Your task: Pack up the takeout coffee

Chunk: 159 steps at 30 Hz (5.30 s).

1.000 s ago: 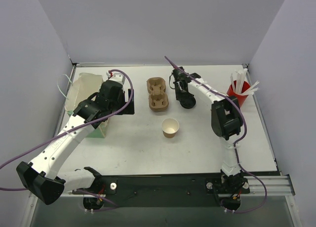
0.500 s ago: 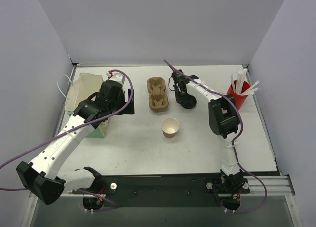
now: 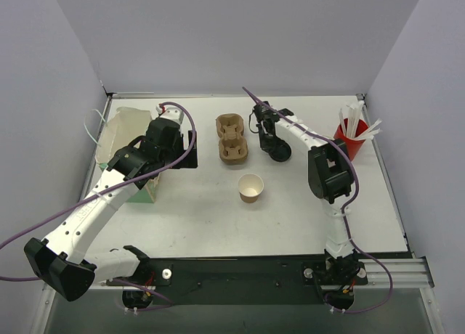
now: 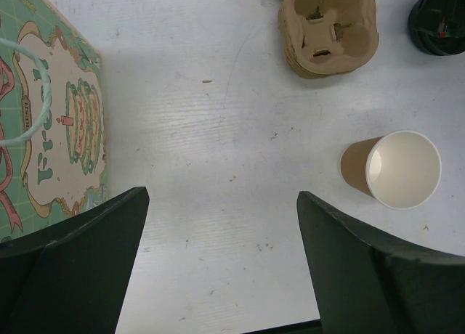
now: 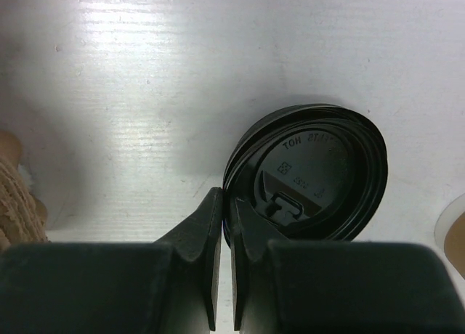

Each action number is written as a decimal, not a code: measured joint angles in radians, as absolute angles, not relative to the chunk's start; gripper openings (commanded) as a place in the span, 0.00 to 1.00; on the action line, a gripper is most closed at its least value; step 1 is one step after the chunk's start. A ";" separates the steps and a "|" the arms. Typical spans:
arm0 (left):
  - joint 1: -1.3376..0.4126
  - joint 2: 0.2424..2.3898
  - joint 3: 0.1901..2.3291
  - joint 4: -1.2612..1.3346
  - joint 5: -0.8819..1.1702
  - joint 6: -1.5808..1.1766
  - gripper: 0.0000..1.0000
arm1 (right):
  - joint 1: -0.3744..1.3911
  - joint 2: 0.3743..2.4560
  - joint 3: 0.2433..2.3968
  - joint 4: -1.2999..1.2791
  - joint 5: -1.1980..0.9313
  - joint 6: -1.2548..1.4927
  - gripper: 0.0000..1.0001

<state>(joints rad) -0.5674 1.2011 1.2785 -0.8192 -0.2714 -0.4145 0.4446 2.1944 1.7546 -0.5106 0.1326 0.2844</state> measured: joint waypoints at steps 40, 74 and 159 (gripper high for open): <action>-0.567 1.137 1.120 -0.548 0.110 -0.436 0.94 | 0.393 1.599 1.614 -0.459 -0.337 0.594 0.00; -0.848 1.130 1.086 -0.328 -0.200 -0.399 0.85 | 0.675 1.476 1.414 -0.265 -0.194 1.172 0.00; -0.727 1.238 0.806 -0.664 -0.411 -0.779 0.85 | 0.781 1.225 1.129 -0.423 0.104 0.884 0.48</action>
<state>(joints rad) -0.7269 1.2377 0.8059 -0.6640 -0.4110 -0.7792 0.7815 1.2247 1.1294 -0.4229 0.1036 0.8841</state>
